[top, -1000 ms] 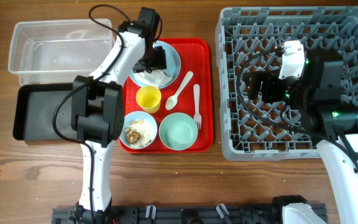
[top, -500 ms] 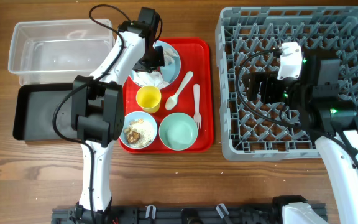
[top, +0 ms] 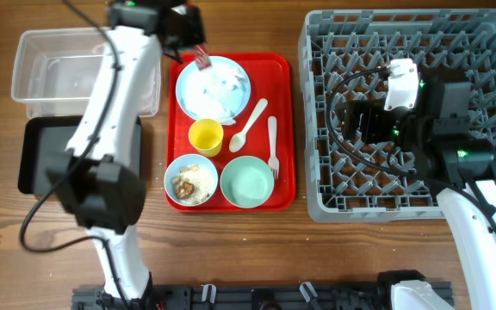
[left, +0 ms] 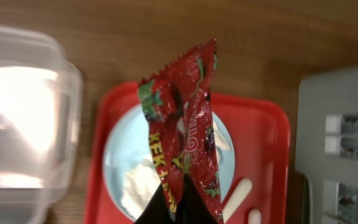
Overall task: Sort waste into correct bins and load items into the dishwasher rack
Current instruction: 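Carry the red wrapper left and drop it into the clear bin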
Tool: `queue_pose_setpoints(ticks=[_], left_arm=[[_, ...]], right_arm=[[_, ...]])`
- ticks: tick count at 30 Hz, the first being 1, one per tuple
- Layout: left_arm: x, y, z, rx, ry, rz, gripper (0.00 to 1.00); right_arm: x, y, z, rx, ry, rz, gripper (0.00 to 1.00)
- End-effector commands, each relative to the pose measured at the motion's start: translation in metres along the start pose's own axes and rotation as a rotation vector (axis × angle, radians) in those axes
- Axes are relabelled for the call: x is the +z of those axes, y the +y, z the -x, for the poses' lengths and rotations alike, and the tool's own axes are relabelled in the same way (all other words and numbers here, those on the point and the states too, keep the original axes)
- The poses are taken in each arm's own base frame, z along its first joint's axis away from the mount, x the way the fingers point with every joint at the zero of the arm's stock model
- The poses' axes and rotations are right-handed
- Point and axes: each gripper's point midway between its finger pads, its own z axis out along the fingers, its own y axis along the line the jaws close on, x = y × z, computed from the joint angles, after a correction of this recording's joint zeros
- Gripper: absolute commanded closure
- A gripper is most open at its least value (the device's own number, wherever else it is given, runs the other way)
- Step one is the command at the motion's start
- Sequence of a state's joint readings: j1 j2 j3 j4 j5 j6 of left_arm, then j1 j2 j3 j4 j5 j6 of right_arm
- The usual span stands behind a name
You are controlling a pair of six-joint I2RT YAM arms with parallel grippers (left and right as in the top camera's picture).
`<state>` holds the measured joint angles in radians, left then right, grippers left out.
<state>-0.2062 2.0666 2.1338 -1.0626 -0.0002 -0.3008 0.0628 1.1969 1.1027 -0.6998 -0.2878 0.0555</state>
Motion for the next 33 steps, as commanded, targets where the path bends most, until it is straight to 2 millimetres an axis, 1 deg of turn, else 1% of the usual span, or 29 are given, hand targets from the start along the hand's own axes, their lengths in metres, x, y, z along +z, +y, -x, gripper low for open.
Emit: queue_pose_setpoints(ticks=[1,4,6,7,8,9,10,11,12,13,14,15,16,17,18,20,22,24,25,26,27,29,30,33], left_arm=[[-0.018,0.062,0.028,-0.079,-0.079,0.122,0.96],[-0.016,0.103,0.034,-0.144,-0.078,0.172,0.96],[-0.010,0.129,0.034,-0.186,-0.062,0.203,0.96],[-0.007,0.139,0.033,-0.199,-0.054,0.214,0.96],[-0.001,0.153,0.031,-0.224,-0.038,0.232,0.96],[0.004,0.163,0.029,-0.240,-0.025,0.245,0.94],[0.010,0.173,0.026,-0.255,-0.010,0.257,0.89],[0.015,0.182,0.023,-0.267,0.005,0.268,0.80],[0.020,0.189,0.020,-0.277,0.019,0.277,0.53],[0.025,0.195,0.018,-0.286,0.031,0.284,0.35],[0.028,0.198,0.016,-0.290,0.038,0.288,0.20],[0.030,0.201,0.015,-0.294,0.042,0.290,0.06],[0.030,0.200,0.015,-0.294,0.044,0.286,0.02],[0.031,0.199,0.015,-0.294,0.044,0.281,0.00],[0.029,0.196,0.017,-0.289,0.041,0.267,0.00],[0.023,0.185,0.022,-0.259,0.029,0.230,0.00],[0.012,0.169,0.027,-0.241,0.008,0.189,0.00],[0.001,0.149,0.030,-0.217,-0.009,0.148,0.01],[-0.004,0.136,0.029,-0.202,-0.005,0.124,0.02],[-0.008,0.119,0.024,-0.180,0.009,0.093,0.05],[-0.009,0.109,0.019,-0.166,0.023,0.079,0.06],[-0.007,0.081,0.002,-0.117,0.080,0.060,0.09],[-0.005,0.070,-0.007,-0.087,0.110,0.057,0.09],[0.011,0.039,-0.040,-0.003,0.213,0.049,0.10]], right_arm=[[-0.002,0.001,0.007,0.007,-0.012,-0.003,0.00],[-0.002,0.001,0.007,0.008,-0.012,-0.003,0.01],[-0.002,0.001,0.007,0.008,-0.012,-0.003,0.00],[-0.002,0.001,0.007,0.007,-0.012,-0.003,0.00],[-0.002,0.001,0.007,0.008,-0.012,-0.003,0.00],[-0.002,0.001,0.007,0.008,-0.012,-0.003,0.00],[-0.002,0.001,0.007,0.008,-0.012,-0.003,0.00],[-0.002,0.001,0.007,0.008,-0.012,-0.004,0.00],[-0.002,0.001,0.007,0.008,-0.012,-0.004,0.00],[-0.002,0.001,0.007,0.008,-0.012,-0.003,0.00],[-0.002,0.001,0.007,0.008,-0.012,-0.003,0.00],[-0.002,0.001,0.007,0.008,-0.012,-0.004,0.00],[-0.002,0.001,0.007,0.008,-0.012,-0.004,0.00],[-0.002,0.001,0.007,0.008,-0.012,-0.003,0.00],[-0.002,0.001,0.007,0.008,-0.012,-0.004,0.00],[-0.002,0.001,0.007,0.007,-0.013,-0.003,0.00],[-0.002,0.001,0.007,0.007,-0.012,-0.004,0.00],[-0.002,0.001,0.007,0.008,-0.012,-0.004,0.00],[-0.002,0.001,0.007,0.007,-0.012,-0.004,0.00],[-0.002,0.001,0.007,0.007,-0.012,-0.004,0.00],[-0.002,0.001,0.007,0.007,-0.012,-0.004,0.00],[-0.002,0.001,0.007,0.008,-0.012,-0.004,0.00],[-0.002,0.001,0.007,0.008,-0.012,-0.004,0.00],[-0.002,0.000,0.007,0.008,-0.012,-0.004,0.00]])
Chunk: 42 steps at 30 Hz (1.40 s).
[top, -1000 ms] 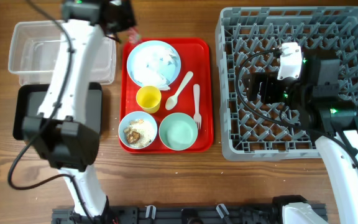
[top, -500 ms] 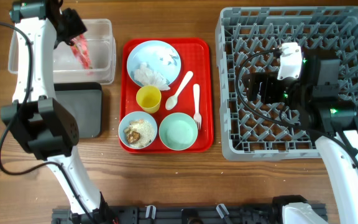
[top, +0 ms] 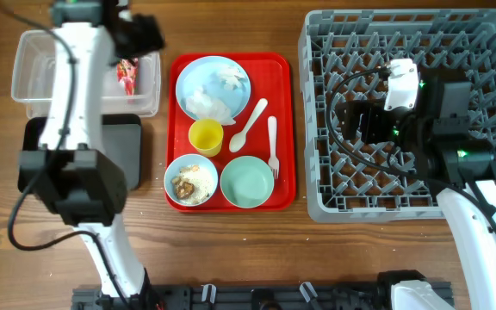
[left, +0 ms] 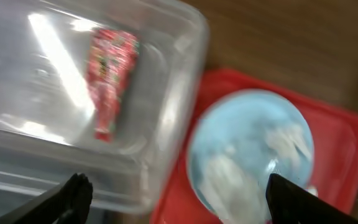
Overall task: Sort waste into correct bins and load items into the dishwasher rack
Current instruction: 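Carry the red wrapper left and drop it into the clear bin, then grasp the white tissue on the plate with the left gripper, drop in bin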
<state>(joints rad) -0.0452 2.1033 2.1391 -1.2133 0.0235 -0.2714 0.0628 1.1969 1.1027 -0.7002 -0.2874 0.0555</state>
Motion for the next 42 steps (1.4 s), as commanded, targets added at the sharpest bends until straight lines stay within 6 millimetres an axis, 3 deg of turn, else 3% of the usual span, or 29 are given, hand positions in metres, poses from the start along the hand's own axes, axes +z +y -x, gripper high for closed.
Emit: queue_pose_setpoints(ticks=[1,4,7,12,21,24,25,30,32,35,38,40,42], left_arm=[[0.008,-0.053,-0.038,0.142,0.088,-0.048,0.11],[0.036,-0.065,-0.065,0.195,0.162,-0.012,0.11],[0.065,-0.064,-0.086,0.225,0.219,0.038,0.13],[0.109,-0.054,-0.095,0.225,0.247,0.082,0.15],[0.150,-0.050,-0.111,0.243,0.297,0.092,0.26],[0.158,-0.050,-0.117,0.257,0.314,0.097,0.35],[0.160,-0.049,-0.118,0.256,0.318,0.099,0.44],[0.158,-0.050,-0.116,0.256,0.311,0.095,0.96],[0.153,-0.051,-0.114,0.255,0.304,0.092,0.96],[0.129,-0.053,-0.099,0.254,0.273,0.083,0.96],[0.084,-0.048,-0.064,0.223,0.190,0.069,0.96],[0.044,-0.040,-0.034,0.181,0.100,0.047,0.96],[0.018,-0.028,-0.013,0.143,0.029,0.036,0.96]], right_arm=[[-0.002,0.001,0.007,0.007,-0.012,-0.003,0.00],[-0.002,0.001,0.007,0.007,-0.012,-0.003,0.00],[-0.002,0.001,0.007,0.007,-0.011,-0.003,0.00],[-0.002,0.001,0.007,0.007,-0.011,-0.003,0.00],[-0.001,0.000,0.006,0.009,-0.008,-0.003,0.00],[-0.001,0.000,0.006,0.009,-0.007,-0.003,0.00],[-0.001,0.000,0.006,0.009,-0.007,-0.003,0.00],[-0.001,0.000,0.006,0.008,-0.008,-0.003,0.00],[-0.001,0.000,0.006,0.008,-0.008,-0.003,0.00],[-0.001,0.000,0.006,0.008,-0.008,-0.003,0.00],[-0.001,0.000,0.006,0.008,-0.010,-0.003,0.00],[-0.001,0.000,0.007,0.008,-0.011,-0.003,0.00],[-0.001,0.000,0.007,0.009,-0.011,-0.003,0.00]])
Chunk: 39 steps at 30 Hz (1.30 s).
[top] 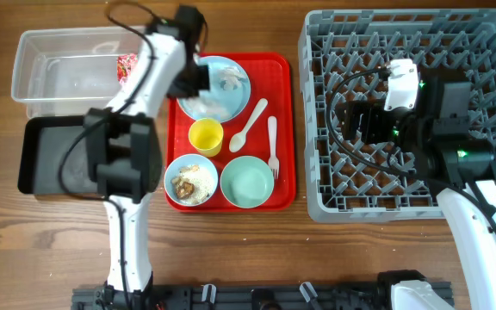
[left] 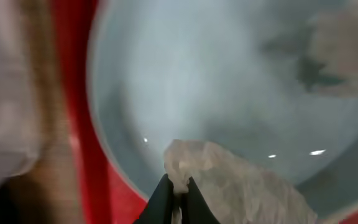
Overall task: Sort waste into correct bins and load items into the dishwasher rack
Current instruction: 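Grasp the white tissue on the plate with the left gripper, drop in bin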
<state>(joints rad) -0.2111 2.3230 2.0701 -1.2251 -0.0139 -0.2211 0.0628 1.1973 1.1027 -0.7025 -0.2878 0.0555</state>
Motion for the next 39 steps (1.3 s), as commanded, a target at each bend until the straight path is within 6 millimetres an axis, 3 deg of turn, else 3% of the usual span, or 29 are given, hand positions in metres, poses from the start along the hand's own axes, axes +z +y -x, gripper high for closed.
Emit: queue_pose_setpoints(ticks=[1,5,9,10,12,13,14,18,22,27,31,35,39], left_arm=[[-0.120,0.051,0.046,-0.102,-0.304,-0.032,0.96],[-0.134,0.110,0.057,-0.210,-0.362,0.037,0.96],[-0.108,0.170,0.067,-0.324,-0.343,0.078,0.96],[-0.099,0.180,0.070,-0.343,-0.338,0.081,0.89],[-0.083,0.190,0.074,-0.366,-0.325,0.065,0.45],[-0.076,0.191,0.076,-0.381,-0.318,0.038,0.17],[-0.070,0.189,0.078,-0.381,-0.311,0.009,0.00],[-0.075,0.184,0.082,-0.373,-0.330,-0.012,0.00],[-0.107,0.146,0.094,-0.270,-0.407,-0.033,0.00],[-0.122,0.065,0.108,-0.072,-0.496,-0.043,0.00],[-0.106,-0.002,0.108,0.112,-0.504,-0.069,0.00],[-0.066,-0.057,0.096,0.253,-0.450,-0.080,0.01],[-0.028,-0.083,0.083,0.301,-0.381,-0.079,0.05]], right_arm=[[-0.001,0.000,0.007,0.011,-0.014,-0.003,0.00],[-0.001,0.000,0.007,0.020,-0.012,-0.003,0.00],[-0.001,0.000,0.007,0.019,-0.012,-0.003,0.00],[-0.001,0.000,0.007,0.019,-0.012,-0.003,0.00],[-0.001,0.000,0.007,0.019,-0.012,-0.003,0.00],[-0.001,0.000,0.007,0.019,-0.012,-0.003,0.00],[-0.001,0.000,0.007,0.019,-0.012,-0.003,0.00],[-0.001,0.000,0.009,0.016,-0.020,-0.003,0.00],[-0.001,0.001,0.011,0.014,-0.029,-0.003,0.00],[-0.001,0.001,0.010,0.015,-0.026,-0.003,0.00],[-0.001,0.000,0.010,0.016,-0.022,-0.003,0.00],[-0.001,0.000,0.010,0.016,-0.022,-0.003,0.00],[-0.001,0.000,0.010,0.016,-0.022,-0.003,0.00]])
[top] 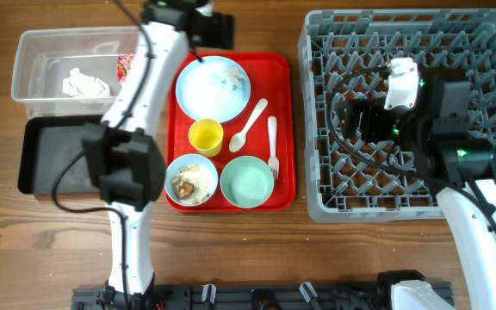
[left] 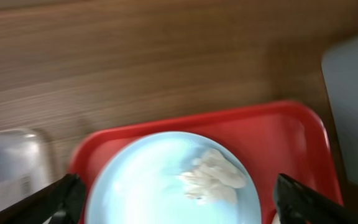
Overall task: Sort waste into correct bins and load items into the dishwasher rack
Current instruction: 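Grasp the white tissue on the plate with the left gripper, drop in bin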
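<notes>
My left gripper (left: 179,208) is open and empty, its fingertips (left: 62,198) wide apart above the light blue plate (left: 148,193). In the overhead view the left gripper (top: 214,31) hovers at the plate's far edge. One crumpled white tissue (left: 213,177) lies on the plate (top: 207,93). The clear bin (top: 33,52) holds a white tissue (top: 84,83) and a red wrapper (top: 126,67). My right gripper (top: 360,120) hangs over the grey dishwasher rack (top: 489,34); its jaws cannot be made out.
On the red tray (top: 286,129) are a yellow cup (top: 205,135), white spoon (top: 248,125), white fork (top: 272,145), a bowl of food scraps (top: 190,181) and a green bowl (top: 246,181). A black bin (top: 50,159) sits in front of the clear one.
My left gripper was shut on a white tissue at the plate. Now that tissue lies in the clear bin and the gripper is open above the plate's far side. The right arm has not moved.
First my left gripper held a red wrapper above the plate. Then the wrapper lay in the clear bin and the gripper was open. Later it was shut on a tissue on the plate. Now that tissue is in the clear bin too.
</notes>
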Tool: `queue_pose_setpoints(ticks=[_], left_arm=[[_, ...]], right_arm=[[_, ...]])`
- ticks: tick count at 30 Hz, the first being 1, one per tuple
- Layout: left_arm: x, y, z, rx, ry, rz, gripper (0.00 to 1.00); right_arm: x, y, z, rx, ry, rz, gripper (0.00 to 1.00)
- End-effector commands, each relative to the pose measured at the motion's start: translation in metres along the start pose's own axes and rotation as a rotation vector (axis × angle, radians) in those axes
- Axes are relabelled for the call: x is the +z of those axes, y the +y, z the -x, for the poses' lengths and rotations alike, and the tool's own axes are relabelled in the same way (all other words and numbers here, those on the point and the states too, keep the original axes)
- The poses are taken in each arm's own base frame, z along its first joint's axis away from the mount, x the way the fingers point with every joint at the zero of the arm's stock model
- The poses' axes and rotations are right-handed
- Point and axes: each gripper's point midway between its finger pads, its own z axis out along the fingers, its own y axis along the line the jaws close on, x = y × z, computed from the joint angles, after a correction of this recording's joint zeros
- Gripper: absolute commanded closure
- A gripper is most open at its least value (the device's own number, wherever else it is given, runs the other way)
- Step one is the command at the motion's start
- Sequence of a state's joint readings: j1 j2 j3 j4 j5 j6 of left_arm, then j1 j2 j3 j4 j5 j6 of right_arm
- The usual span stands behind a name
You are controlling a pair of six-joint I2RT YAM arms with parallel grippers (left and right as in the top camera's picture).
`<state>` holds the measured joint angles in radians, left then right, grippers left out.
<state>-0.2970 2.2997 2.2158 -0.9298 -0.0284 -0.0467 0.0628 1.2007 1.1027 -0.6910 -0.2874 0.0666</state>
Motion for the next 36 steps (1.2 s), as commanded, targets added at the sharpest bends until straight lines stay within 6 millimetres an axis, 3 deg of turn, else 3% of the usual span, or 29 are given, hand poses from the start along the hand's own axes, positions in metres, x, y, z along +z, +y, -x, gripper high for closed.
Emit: queue_pose_setpoints(ticks=[1,4,7,16,18,21,23,25,29,33,36], left_arm=[[0.048,-0.011,-0.029,0.064,0.095,0.003,0.08],[0.064,-0.016,-0.044,0.073,0.143,0.004,0.19],[0.072,-0.016,-0.058,0.067,0.192,-0.001,0.24],[0.099,-0.029,-0.093,0.058,0.303,-0.083,0.24],[0.104,-0.031,-0.099,0.055,0.319,-0.097,0.34],[0.110,-0.031,-0.107,0.053,0.341,-0.102,0.79],[0.110,-0.031,-0.109,0.053,0.352,-0.100,0.96],[0.109,-0.031,-0.110,0.053,0.354,-0.099,0.96],[0.086,-0.025,-0.092,0.034,0.324,-0.096,0.96],[0.028,-0.003,-0.055,-0.051,0.244,-0.077,0.96],[-0.022,0.031,-0.034,-0.151,0.178,-0.020,0.96]], right_arm=[[-0.002,0.001,0.007,0.007,-0.015,-0.003,0.00],[-0.002,0.001,0.007,0.008,-0.012,-0.003,0.00],[-0.002,0.000,0.005,0.009,-0.006,-0.004,0.00],[-0.001,0.000,0.005,0.010,-0.003,-0.004,0.00],[0.001,0.000,0.004,0.011,0.001,-0.004,0.00],[0.004,-0.001,0.002,0.016,0.013,-0.005,0.00],[0.006,-0.002,0.001,0.018,0.021,-0.005,0.00],[0.008,-0.003,0.000,0.022,0.030,-0.006,0.00],[0.012,-0.004,-0.002,0.026,0.041,-0.007,0.00],[0.012,-0.004,-0.002,0.025,0.039,-0.006,0.00],[0.012,-0.004,-0.002,0.025,0.039,-0.006,0.00]])
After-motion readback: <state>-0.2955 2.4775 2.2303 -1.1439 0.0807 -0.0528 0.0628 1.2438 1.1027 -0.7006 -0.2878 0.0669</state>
